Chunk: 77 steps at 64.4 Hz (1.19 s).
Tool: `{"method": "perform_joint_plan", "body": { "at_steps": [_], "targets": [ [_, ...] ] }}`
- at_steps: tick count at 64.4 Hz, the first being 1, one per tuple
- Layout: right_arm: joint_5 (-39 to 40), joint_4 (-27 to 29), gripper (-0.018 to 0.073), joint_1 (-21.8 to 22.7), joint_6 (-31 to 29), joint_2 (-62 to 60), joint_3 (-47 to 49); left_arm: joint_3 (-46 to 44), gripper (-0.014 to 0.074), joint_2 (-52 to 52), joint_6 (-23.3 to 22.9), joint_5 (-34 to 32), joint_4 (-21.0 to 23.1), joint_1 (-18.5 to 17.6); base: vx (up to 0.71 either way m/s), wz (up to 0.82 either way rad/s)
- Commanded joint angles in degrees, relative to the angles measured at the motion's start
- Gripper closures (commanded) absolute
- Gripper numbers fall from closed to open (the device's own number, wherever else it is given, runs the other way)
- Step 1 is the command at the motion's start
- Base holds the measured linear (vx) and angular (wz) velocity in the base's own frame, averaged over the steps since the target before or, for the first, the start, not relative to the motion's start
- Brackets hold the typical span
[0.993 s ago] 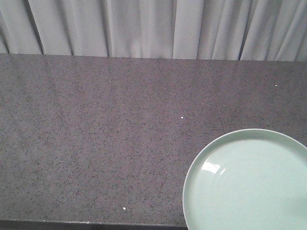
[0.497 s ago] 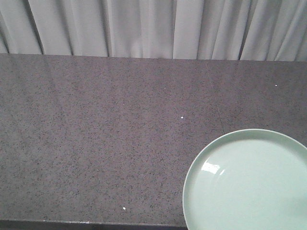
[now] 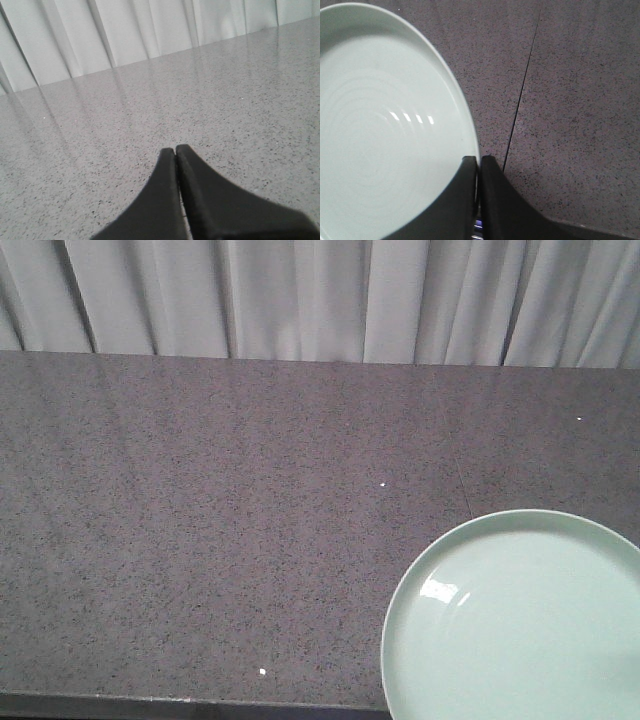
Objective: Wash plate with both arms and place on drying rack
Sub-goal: 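Hold the plate in the right gripper while the base turns away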
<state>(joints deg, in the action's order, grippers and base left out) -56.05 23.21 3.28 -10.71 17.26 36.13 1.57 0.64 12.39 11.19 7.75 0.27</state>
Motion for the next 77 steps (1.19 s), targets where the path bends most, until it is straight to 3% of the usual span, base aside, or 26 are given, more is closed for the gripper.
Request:
{"method": "perform_joint_plan", "body": {
  "at_steps": [1,33,77],
  "targets": [
    [3.7,1.2,0.0561,0.3,0.0,0.6,1.3,-1.5,0.0603,0.9,-0.5,-4.0,0.2,0.0,-0.01,0.05],
    [3.7,1.3,0.0561,0.3,0.0,0.6,1.3,-1.5,0.0603,0.9,-0.5,-4.0,0.2,0.0,-0.04,0.21],
    [3.7,1.2,0.0561,0.3,-0.1,0.6,1.3,-1.5,0.0603,0.9,-0.5,-4.0,0.2,0.0,-0.08,0.54]
  ]
}}
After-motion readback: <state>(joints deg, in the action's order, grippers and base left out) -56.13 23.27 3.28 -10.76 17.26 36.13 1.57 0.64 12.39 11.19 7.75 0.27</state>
